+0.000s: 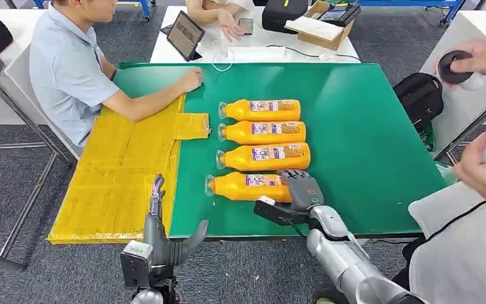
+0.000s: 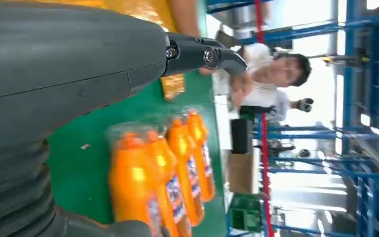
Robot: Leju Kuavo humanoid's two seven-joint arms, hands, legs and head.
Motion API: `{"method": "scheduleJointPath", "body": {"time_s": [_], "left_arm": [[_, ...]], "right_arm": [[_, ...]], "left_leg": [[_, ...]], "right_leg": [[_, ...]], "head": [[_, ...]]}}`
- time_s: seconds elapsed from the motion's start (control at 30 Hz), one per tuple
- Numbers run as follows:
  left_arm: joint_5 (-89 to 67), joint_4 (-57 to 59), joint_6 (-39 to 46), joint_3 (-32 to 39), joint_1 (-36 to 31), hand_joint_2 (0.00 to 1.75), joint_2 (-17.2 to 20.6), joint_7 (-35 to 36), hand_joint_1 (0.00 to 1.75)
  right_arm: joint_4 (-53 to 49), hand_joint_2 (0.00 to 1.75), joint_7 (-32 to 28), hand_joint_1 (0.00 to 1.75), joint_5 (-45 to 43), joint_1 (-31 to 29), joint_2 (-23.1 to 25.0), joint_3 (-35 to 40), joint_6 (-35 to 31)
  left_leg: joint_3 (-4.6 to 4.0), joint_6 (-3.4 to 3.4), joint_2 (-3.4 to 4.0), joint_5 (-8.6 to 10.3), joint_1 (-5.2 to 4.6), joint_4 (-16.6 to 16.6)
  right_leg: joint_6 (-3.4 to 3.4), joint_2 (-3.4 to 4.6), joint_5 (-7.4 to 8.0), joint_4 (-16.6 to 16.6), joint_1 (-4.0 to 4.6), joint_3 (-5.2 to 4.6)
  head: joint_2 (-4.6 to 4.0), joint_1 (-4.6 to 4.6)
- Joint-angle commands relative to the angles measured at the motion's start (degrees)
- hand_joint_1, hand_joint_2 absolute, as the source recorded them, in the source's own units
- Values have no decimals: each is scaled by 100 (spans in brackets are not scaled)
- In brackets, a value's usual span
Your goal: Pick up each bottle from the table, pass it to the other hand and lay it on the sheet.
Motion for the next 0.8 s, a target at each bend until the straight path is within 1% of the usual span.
{"method": "scheduleJointPath", "body": {"time_s": [0.03,0.07,0.1,0.13,0.17,0.2,0.37,0.43,0.53,0.6,0.63,0.7,0.8], "left_arm": [[954,300,165,812,106,175,-243,896,0],[975,313,161,821,107,175,-237,891,0],[1225,408,232,931,96,175,-246,921,0],[1397,509,287,887,48,175,-150,873,0],[1498,575,279,895,17,175,-93,833,0],[1648,651,256,841,-3,175,-23,775,0],[1698,645,236,797,19,175,-9,751,0],[1805,611,17,507,23,175,150,900,0],[1587,526,-506,-119,48,175,464,832,0],[1520,465,-768,-334,62,175,538,819,0],[1496,464,-811,-388,42,175,537,814,0],[1570,481,-978,-424,-37,175,517,899,0],[1608,478,-1100,-402,-125,175,491,930,0]], "right_arm": [[-1457,175,-568,175,-1630,1516,444,-577,-162],[-1483,175,-552,175,-1637,1522,452,-561,-168],[-1803,175,-768,175,-1996,1623,600,-726,-517],[-1988,175,-885,175,-2222,1663,649,-722,-695],[-2055,175,-855,175,-2256,1665,646,-664,-706],[-2287,175,-925,175,-2497,1745,701,-715,-898],[-2371,175,-911,175,-2530,1786,664,-669,-894],[-2530,175,-1099,175,-2819,1866,685,-686,-1058],[-2686,175,-1198,175,-3013,1911,659,-447,-941],[-2664,175,-1240,175,-3055,1885,685,-235,-868],[-2636,175,-1260,175,-3054,1873,707,-145,-839],[-2579,175,-1333,175,-3002,1898,785,146,-794],[-2442,175,-1418,175,-2900,1909,895,570,-784]], "left_leg": [[2,-10,-15,3,7,-10],[-10,-13,-12,6,10,-11],[-6,-11,-10,2,10,-9],[-21,-13,-10,6,9,-12],[-22,-11,-5,4,9,-7],[-14,-9,-4,3,7,-6],[-60,-3,0,9,4,-3],[-68,-3,-1,7,4,-2],[-75,-4,-10,6,2,-1],[-82,-5,-12,6,2,-4],[-95,1,2,8,-3,-1],[-96,-5,4,4,3,-1],[-112,-3,3,7,3,2]], "right_leg": [[-12,-14,0,-11,8,12],[-17,-12,3,-12,11,1],[-14,-10,0,-9,10,21],[-18,-10,4,-10,10,24],[-15,-6,1,-4,9,34],[-12,-6,-1,-5,8,45],[-10,-1,2,4,3,7],[-11,-3,-1,5,2,0],[-15,-8,-6,7,1,-4],[-19,-9,-7,3,2,-10],[-8,3,0,5,-3,-27],[-17,6,-3,5,3,-27],[-12,5,1,6,4,-43]], "head": [[0,-2],[0,2],[0,-2],[0,-2],[0,-2],[0,-2],[0,-4],[0,-4],[0,-2],[0,0],[0,-2],[0,-2],[0,-2]]}}
